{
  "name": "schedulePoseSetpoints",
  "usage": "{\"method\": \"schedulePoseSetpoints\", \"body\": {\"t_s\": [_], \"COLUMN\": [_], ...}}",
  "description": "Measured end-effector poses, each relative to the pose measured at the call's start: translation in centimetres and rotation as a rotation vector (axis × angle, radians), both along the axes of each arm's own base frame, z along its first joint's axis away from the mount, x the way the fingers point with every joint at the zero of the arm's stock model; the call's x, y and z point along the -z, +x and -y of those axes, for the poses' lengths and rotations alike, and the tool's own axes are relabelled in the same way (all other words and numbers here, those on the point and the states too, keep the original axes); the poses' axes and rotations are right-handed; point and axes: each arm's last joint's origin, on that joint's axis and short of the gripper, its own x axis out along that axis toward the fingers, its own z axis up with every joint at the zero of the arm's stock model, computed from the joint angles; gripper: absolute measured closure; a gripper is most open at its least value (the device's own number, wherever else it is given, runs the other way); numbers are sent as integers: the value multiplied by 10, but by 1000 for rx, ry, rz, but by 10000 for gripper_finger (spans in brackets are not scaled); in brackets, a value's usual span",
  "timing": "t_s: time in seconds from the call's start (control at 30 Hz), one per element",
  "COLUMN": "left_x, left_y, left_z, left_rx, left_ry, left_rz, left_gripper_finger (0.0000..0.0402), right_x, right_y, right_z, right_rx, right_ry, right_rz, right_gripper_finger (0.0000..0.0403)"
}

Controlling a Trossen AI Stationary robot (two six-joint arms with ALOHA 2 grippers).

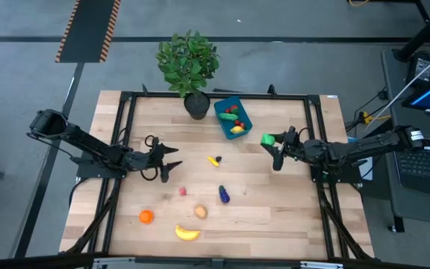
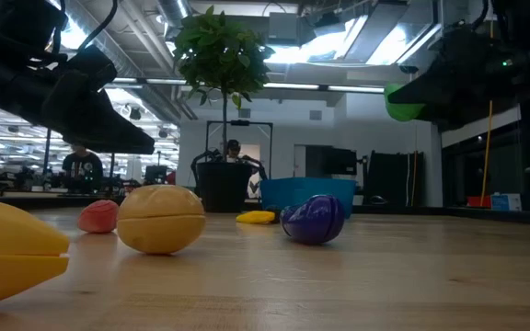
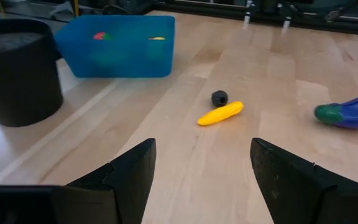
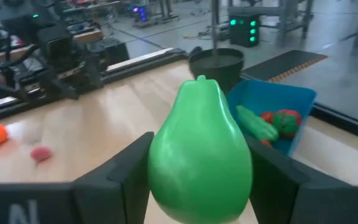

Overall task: Pick and placing Produce into tupperware
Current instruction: Put the pear into the blue bin

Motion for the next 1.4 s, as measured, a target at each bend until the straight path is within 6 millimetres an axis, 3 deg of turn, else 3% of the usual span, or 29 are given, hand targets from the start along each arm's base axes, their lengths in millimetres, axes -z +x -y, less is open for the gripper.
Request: {"method": "schedulePoseSetpoints", "body": {"t_s": [0.37,0.6,1.03,1.4], "left_x": [0,0,0,5], "left_y": [0,1,1,-1], "left_z": [-1,-8,-24,-29], "left_rx": [-30,-80,-177,-207], "left_ry": [13,15,17,27], "left_rz": [2,3,-3,-57], "left_gripper_finger": [149,149,149,149], "right_x": [1,-2,-17,-31], "right_y": [7,36,80,122], "right_z": [18,37,89,136], "right_rx": [61,44,111,5], "right_ry": [23,8,7,52], "right_rz": [-25,-158,-293,-498], "right_gripper_finger": [193,193,193,193]}}
